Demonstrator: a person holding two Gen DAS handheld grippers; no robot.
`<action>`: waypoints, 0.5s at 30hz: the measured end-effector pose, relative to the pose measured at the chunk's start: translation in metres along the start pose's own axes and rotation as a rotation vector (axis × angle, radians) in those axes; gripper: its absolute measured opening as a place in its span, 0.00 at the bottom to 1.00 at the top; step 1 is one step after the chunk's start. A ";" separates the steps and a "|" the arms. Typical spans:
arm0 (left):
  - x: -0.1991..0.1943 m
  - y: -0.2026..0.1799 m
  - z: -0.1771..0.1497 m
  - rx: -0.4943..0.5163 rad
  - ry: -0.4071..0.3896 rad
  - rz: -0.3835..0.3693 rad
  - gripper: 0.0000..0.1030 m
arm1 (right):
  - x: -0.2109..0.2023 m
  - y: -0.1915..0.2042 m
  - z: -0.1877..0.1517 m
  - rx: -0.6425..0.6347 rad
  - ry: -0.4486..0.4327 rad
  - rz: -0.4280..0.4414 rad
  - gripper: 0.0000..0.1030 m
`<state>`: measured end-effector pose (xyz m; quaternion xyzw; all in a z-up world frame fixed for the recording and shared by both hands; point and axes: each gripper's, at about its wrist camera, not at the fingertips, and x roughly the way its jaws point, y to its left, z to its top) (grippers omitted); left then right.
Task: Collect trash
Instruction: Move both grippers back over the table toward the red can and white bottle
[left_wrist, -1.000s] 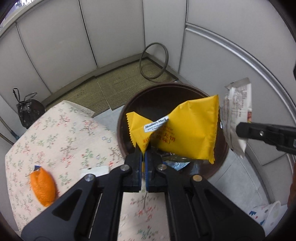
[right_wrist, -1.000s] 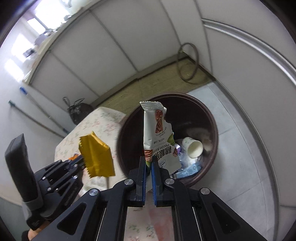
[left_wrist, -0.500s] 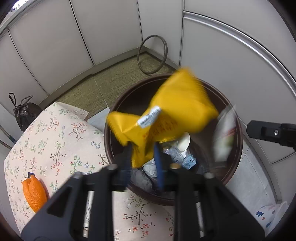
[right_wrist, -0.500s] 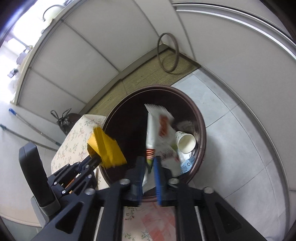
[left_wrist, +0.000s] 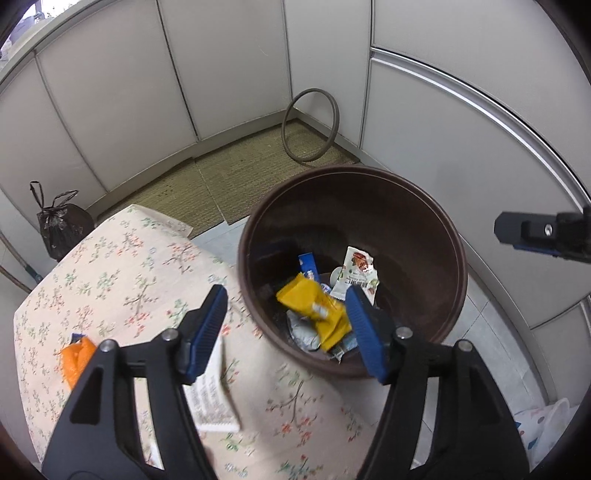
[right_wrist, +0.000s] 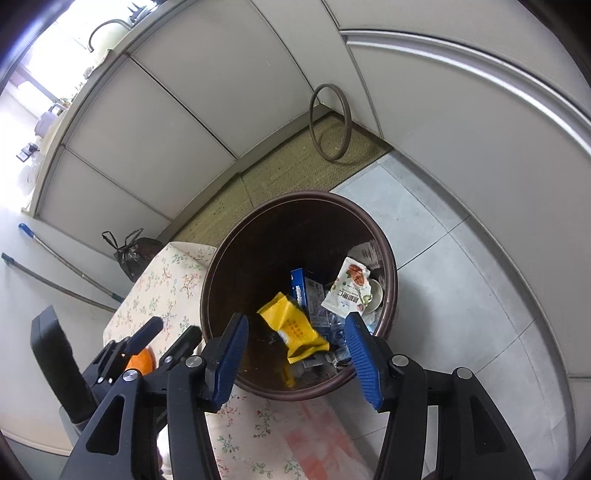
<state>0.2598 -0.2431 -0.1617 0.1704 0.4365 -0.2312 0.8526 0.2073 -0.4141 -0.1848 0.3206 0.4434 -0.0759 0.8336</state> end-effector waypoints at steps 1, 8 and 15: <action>-0.003 0.002 -0.002 -0.002 -0.001 0.000 0.70 | -0.003 0.002 -0.001 -0.008 -0.003 -0.007 0.57; -0.042 0.028 -0.025 -0.004 -0.017 0.004 0.78 | -0.022 0.028 -0.010 -0.078 -0.008 -0.070 0.61; -0.087 0.067 -0.055 -0.009 -0.035 0.030 0.84 | -0.048 0.066 -0.030 -0.218 -0.051 -0.096 0.71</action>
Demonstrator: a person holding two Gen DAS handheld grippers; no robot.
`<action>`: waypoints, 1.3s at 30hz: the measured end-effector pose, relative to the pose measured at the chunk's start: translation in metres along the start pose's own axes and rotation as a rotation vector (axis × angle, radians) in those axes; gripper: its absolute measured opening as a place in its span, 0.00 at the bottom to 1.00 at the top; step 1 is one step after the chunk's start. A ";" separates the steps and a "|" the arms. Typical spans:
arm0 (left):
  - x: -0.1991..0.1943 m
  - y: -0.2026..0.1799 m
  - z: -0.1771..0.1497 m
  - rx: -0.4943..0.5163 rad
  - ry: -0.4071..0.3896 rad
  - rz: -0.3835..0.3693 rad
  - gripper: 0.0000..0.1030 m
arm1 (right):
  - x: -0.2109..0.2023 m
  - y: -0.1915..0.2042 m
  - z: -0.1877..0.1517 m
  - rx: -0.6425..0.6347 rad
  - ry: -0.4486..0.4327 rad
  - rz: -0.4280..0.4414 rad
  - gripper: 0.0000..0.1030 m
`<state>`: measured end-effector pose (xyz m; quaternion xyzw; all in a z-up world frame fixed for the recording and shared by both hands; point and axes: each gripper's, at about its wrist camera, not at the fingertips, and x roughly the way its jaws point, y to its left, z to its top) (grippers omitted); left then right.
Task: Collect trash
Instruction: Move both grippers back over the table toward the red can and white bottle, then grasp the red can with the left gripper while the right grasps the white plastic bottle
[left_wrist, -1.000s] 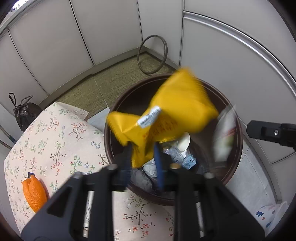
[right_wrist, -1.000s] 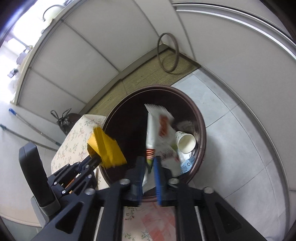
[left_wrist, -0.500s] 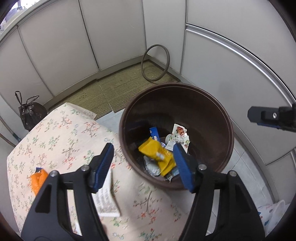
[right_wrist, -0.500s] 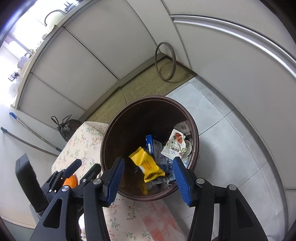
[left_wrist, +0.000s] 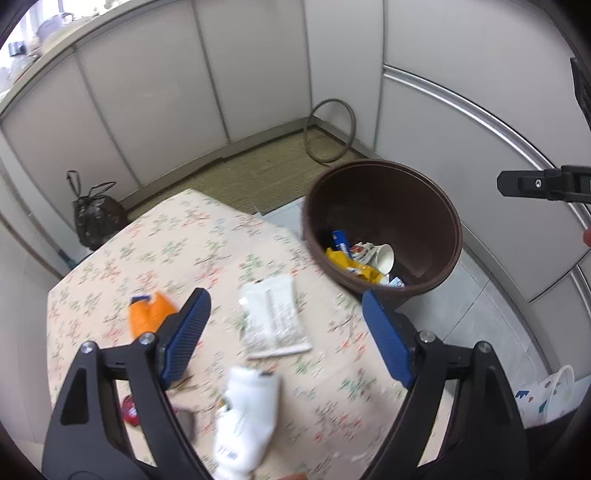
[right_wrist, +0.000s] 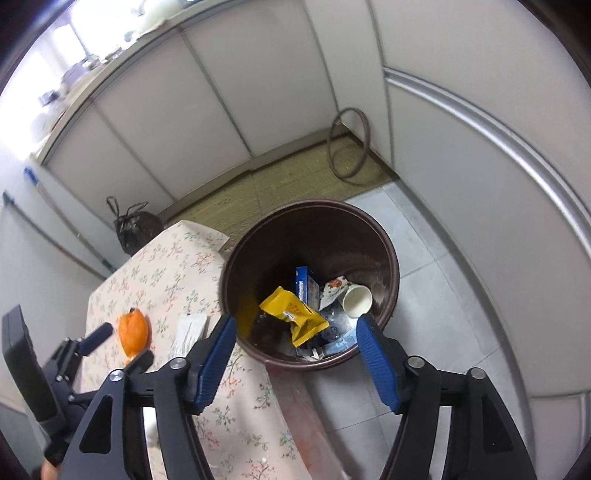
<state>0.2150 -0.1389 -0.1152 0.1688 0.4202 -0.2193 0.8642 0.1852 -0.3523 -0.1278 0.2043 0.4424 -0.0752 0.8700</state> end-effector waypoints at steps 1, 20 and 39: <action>-0.006 0.008 -0.004 -0.016 -0.001 0.001 0.86 | -0.004 0.006 -0.002 -0.018 -0.007 -0.004 0.72; -0.025 0.135 -0.090 -0.356 0.239 0.045 0.93 | 0.013 0.100 -0.036 -0.215 0.049 -0.011 0.80; 0.067 0.193 -0.150 -0.891 0.398 0.013 0.70 | 0.085 0.158 -0.074 -0.312 0.249 -0.012 0.80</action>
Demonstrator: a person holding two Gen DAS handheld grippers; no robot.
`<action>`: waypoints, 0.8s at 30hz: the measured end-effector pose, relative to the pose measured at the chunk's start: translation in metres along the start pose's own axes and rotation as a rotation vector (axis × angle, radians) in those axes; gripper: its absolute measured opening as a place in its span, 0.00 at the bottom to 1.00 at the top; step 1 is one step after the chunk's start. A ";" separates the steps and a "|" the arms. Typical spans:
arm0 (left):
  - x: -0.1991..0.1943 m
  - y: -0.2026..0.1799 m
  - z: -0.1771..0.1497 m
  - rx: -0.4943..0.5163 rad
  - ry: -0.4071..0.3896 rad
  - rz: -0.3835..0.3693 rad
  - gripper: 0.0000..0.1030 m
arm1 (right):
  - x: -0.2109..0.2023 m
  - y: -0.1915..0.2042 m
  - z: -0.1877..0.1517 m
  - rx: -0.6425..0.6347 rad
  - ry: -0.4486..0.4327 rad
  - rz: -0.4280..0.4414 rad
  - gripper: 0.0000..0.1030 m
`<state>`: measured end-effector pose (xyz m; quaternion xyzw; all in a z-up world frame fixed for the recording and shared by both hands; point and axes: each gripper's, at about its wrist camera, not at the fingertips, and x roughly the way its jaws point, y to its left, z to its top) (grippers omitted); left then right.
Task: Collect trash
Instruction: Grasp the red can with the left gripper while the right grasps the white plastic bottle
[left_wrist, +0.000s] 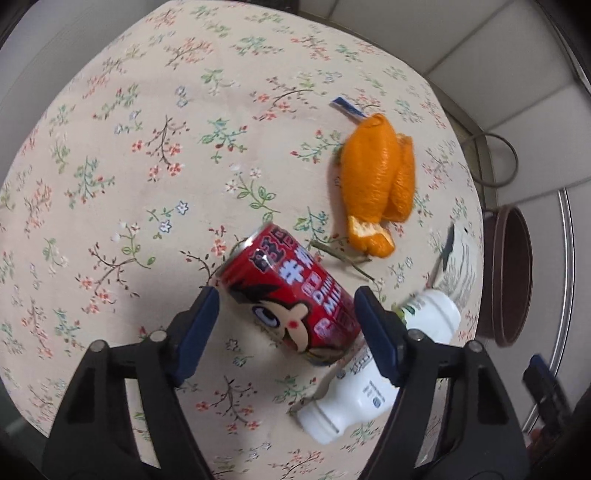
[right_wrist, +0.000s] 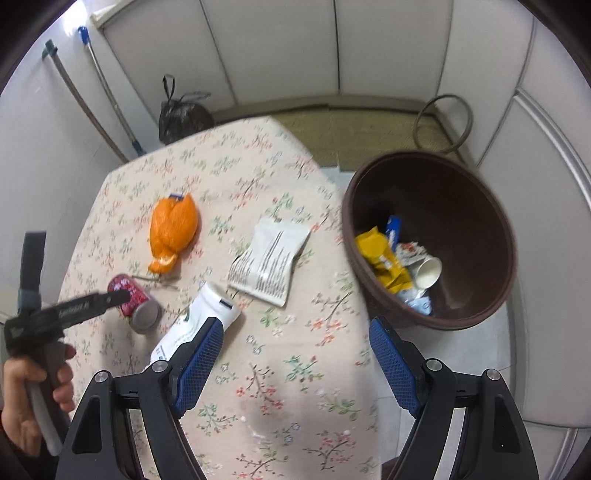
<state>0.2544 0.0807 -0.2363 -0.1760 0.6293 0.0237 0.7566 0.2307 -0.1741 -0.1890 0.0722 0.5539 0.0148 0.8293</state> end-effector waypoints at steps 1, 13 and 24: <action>0.004 0.003 0.001 -0.019 0.004 -0.013 0.69 | 0.003 0.001 -0.001 0.003 0.010 0.003 0.80; -0.002 0.013 0.005 0.086 -0.030 0.020 0.58 | 0.047 0.022 -0.006 0.001 0.125 0.025 0.80; -0.037 0.021 -0.012 0.297 -0.147 0.116 0.56 | 0.101 0.050 -0.010 0.174 0.226 0.205 0.67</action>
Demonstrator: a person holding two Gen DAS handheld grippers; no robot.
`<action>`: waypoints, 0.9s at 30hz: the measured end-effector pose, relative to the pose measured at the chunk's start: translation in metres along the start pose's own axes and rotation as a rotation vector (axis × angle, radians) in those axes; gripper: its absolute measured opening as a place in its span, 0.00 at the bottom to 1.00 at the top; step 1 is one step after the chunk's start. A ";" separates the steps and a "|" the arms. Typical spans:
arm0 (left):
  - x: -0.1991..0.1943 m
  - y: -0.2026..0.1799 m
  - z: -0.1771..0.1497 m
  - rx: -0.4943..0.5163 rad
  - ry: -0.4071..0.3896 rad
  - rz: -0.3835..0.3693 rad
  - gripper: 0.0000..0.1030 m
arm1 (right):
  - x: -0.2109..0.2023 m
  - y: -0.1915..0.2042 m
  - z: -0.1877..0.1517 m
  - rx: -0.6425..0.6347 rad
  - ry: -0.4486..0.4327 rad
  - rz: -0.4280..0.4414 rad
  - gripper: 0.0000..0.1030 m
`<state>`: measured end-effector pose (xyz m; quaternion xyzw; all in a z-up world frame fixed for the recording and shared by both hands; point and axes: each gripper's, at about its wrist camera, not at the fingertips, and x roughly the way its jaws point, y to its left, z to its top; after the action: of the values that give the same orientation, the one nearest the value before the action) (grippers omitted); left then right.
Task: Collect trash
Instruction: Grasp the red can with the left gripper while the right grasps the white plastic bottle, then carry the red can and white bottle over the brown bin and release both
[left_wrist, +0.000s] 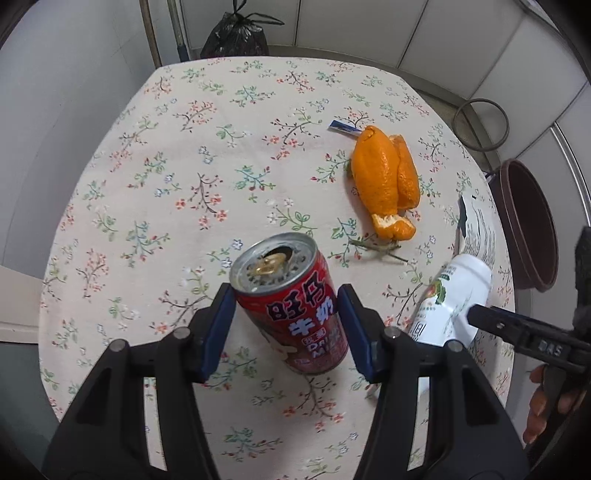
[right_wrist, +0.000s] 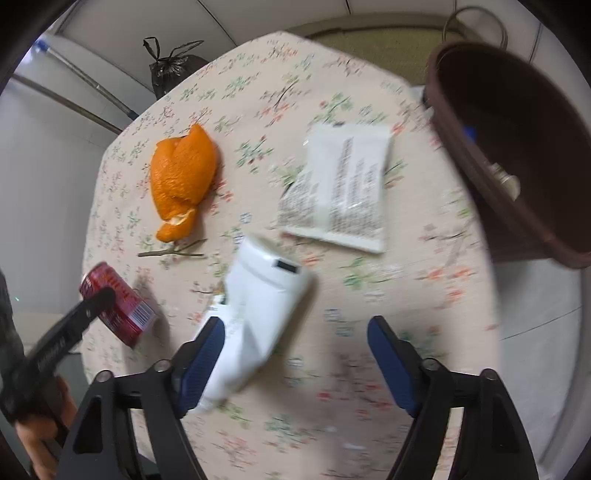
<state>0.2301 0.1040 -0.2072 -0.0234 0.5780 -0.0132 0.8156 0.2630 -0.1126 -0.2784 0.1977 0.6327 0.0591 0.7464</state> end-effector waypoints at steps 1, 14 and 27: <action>-0.003 0.002 -0.002 0.005 -0.005 -0.001 0.56 | 0.004 0.003 0.000 -0.001 0.006 0.006 0.64; -0.034 0.011 -0.016 0.047 -0.086 0.001 0.56 | 0.033 0.024 -0.001 0.055 -0.005 0.209 0.12; -0.090 -0.004 -0.024 0.102 -0.261 -0.010 0.56 | -0.048 0.031 -0.012 -0.074 -0.186 0.198 0.10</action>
<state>0.1777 0.1034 -0.1303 0.0138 0.4653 -0.0438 0.8839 0.2476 -0.0976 -0.2239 0.2362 0.5357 0.1373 0.7990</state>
